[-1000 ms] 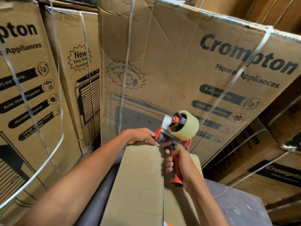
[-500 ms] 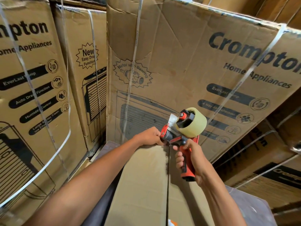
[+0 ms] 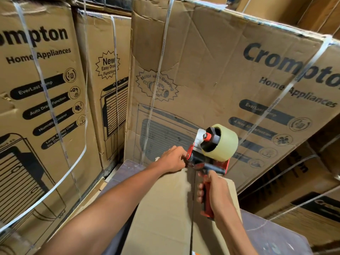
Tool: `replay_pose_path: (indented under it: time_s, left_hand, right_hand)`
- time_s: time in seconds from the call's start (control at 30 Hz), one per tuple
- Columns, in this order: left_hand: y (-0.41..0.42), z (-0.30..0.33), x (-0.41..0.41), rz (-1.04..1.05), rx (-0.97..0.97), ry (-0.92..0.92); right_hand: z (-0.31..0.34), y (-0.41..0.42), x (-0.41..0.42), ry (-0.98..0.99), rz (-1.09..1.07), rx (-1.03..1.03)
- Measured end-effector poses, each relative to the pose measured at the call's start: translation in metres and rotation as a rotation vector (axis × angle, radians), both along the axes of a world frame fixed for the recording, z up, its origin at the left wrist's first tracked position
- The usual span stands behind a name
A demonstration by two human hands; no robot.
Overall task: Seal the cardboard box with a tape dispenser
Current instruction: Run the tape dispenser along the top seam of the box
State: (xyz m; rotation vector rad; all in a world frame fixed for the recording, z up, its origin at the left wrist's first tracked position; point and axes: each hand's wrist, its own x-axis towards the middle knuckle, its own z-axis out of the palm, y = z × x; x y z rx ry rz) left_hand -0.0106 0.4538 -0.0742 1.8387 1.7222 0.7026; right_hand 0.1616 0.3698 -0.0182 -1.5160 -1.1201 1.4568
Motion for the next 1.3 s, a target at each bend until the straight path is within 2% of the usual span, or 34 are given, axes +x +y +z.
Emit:
replay_pose_path:
  time_s: [0.17, 0.23, 0.4, 0.57, 0.63, 0.7, 0.87, 0.97, 1.1, 1.3]
  left_hand:
    - [-0.005, 0.000, 0.005, 0.026, 0.090, 0.064]
    - [-0.001, -0.002, 0.001, 0.044, 0.073, 0.029]
    - [0.013, -0.011, -0.009, -0.031, -0.035, -0.157]
    - [0.020, -0.003, -0.013, -0.074, -0.221, -0.504]
    - [0.020, 0.003, -0.013, -0.061, -0.266, -0.592]
    - [0.024, 0.004, -0.017, -0.048, -0.309, -0.645]
    - [0.026, 0.006, -0.025, -0.158, -0.394, -0.469]
    - [0.027, 0.009, -0.024, -0.196, -0.414, -0.350]
    - [0.031, 0.002, -0.021, -0.206, -0.421, -0.318]
    - [0.032, 0.005, -0.019, -0.024, -0.493, -0.357]
  right_hand:
    - [-0.011, -0.007, -0.005, -0.011, -0.081, 0.013]
    - [-0.012, -0.007, -0.003, 0.009, -0.067, 0.006]
    - [-0.013, -0.005, 0.007, 0.085, -0.028, -0.051]
    - [-0.016, 0.001, 0.002, 0.164, -0.039, -0.117]
    - [-0.024, 0.003, -0.002, 0.137, -0.038, -0.116]
    - [-0.035, 0.004, -0.005, 0.025, -0.040, -0.062]
    - [-0.041, 0.003, -0.001, -0.136, 0.017, 0.021]
    - [-0.039, -0.003, 0.003, -0.162, 0.043, 0.042]
    - [-0.042, -0.010, 0.003, -0.170, 0.084, 0.068]
    - [-0.042, -0.035, -0.005, -0.052, 0.094, 0.037]
